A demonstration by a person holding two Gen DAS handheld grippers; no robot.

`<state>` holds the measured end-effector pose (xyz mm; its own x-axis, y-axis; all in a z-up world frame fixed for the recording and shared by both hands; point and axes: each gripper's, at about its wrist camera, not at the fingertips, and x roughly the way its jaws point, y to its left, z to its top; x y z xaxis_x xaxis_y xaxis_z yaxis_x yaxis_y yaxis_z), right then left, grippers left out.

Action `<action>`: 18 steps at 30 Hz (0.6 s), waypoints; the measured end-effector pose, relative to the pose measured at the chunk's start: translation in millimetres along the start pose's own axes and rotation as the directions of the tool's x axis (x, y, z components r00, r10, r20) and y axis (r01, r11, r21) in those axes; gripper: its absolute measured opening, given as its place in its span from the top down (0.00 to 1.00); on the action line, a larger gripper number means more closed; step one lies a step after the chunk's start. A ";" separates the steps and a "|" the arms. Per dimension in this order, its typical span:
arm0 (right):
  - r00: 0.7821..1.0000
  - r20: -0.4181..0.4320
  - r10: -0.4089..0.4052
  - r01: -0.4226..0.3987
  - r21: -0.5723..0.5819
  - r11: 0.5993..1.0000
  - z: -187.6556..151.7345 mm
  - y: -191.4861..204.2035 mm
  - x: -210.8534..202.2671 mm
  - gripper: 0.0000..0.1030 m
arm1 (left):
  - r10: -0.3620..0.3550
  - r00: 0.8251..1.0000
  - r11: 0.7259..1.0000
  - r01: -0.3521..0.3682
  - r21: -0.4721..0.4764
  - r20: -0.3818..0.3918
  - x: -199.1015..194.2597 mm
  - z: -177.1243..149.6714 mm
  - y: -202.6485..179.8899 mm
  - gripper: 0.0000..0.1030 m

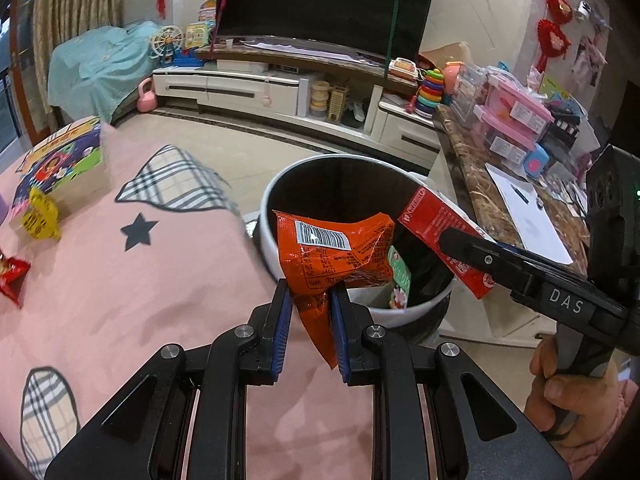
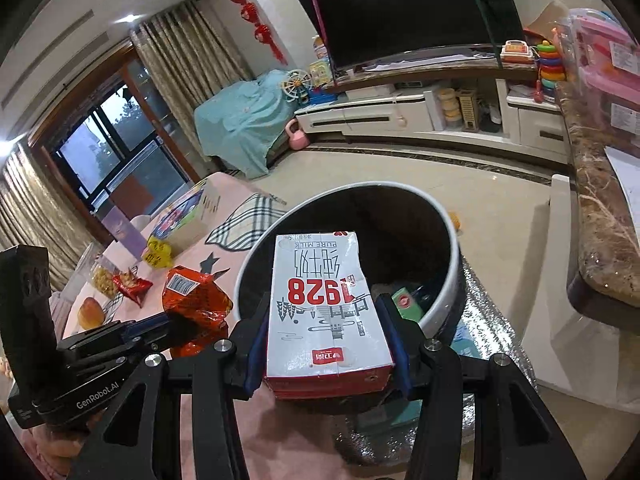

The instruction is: Collect trash

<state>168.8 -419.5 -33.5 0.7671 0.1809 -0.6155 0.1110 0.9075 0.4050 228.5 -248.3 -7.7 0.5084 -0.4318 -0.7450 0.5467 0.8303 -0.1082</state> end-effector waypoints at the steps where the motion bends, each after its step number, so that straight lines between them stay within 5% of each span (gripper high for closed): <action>1: 1.000 0.000 -0.001 0.001 0.001 1.000 1.8 -1.3 0.9 0.51 | 0.000 1.000 1.000 0.000 0.007 -0.002 2.4 2.3 -3.1 0.82; 18: 1.000 -0.018 -0.023 0.023 -0.009 1.000 22.0 -10.9 17.1 0.51 | 0.017 1.000 0.999 -0.015 0.049 -0.027 26.3 24.5 -17.0 0.82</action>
<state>194.6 -434.7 -33.6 0.7531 0.1662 -0.6366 0.1231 0.9149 0.3844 248.9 -282.4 -9.4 0.4996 -0.4084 -0.7640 0.5709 0.8185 -0.0642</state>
